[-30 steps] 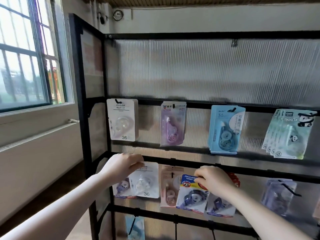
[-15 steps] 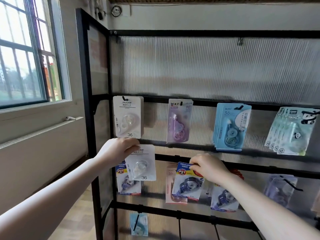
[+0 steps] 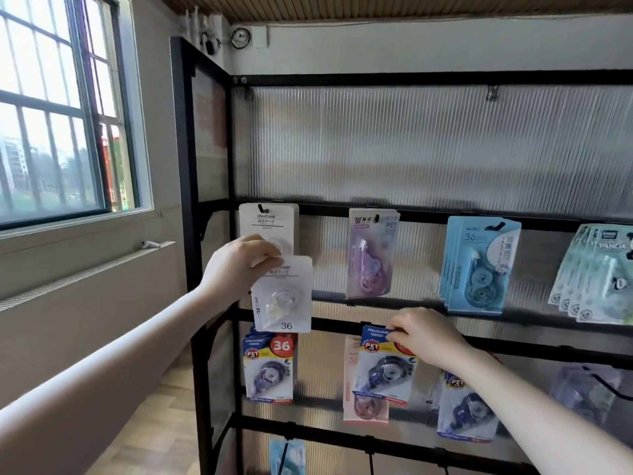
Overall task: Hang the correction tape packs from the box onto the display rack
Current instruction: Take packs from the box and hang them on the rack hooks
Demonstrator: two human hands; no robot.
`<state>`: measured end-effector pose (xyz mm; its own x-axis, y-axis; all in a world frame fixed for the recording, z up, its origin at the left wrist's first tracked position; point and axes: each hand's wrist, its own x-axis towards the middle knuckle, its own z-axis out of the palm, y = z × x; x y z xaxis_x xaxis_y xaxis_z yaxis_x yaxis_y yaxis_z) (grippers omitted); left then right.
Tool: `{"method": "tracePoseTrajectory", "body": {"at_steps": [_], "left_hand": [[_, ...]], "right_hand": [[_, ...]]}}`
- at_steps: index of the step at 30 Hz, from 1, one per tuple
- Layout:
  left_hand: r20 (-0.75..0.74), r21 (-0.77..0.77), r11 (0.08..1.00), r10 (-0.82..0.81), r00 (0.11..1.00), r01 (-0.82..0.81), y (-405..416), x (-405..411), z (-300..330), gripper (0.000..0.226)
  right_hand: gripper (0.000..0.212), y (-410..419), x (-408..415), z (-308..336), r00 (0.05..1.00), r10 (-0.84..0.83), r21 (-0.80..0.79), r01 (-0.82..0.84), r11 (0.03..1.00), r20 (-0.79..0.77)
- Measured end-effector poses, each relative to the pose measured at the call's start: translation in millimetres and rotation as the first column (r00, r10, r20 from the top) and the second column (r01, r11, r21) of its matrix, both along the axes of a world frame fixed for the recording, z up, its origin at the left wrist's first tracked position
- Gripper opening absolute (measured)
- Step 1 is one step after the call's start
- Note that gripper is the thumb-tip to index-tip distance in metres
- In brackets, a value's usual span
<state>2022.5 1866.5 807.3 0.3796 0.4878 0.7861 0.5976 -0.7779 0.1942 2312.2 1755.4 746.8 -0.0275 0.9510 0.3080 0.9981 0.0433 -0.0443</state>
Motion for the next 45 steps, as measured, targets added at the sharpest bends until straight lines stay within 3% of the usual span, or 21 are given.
{"method": "tracePoseTrajectory", "body": {"at_steps": [6,30,38,45], "left_hand": [[0.139,0.006,0.999,-0.033,0.990,0.032,6.9,7.6,21.2,0.013],[0.282,0.129,0.990,0.022,0.959,-0.061,26.5,2.9,46.6,0.019],[0.335,0.028,0.998,0.049,0.941,-0.062,40.6,1.9,44.8,0.022],[0.296,-0.027,0.998,0.064,0.953,-0.058,43.0,4.3,49.3,0.023]], "right_hand": [[0.022,6.1,-8.1,5.4,0.999,0.036,-0.018,-0.035,0.999,0.032],[0.022,4.9,-19.1,11.4,0.998,0.057,-0.031,-0.057,0.998,-0.002],[0.020,0.8,-11.0,1.7,0.999,0.033,-0.042,-0.033,0.999,0.001],[0.019,2.4,-3.1,-7.1,1.000,0.011,-0.023,-0.011,1.000,0.007]]}}
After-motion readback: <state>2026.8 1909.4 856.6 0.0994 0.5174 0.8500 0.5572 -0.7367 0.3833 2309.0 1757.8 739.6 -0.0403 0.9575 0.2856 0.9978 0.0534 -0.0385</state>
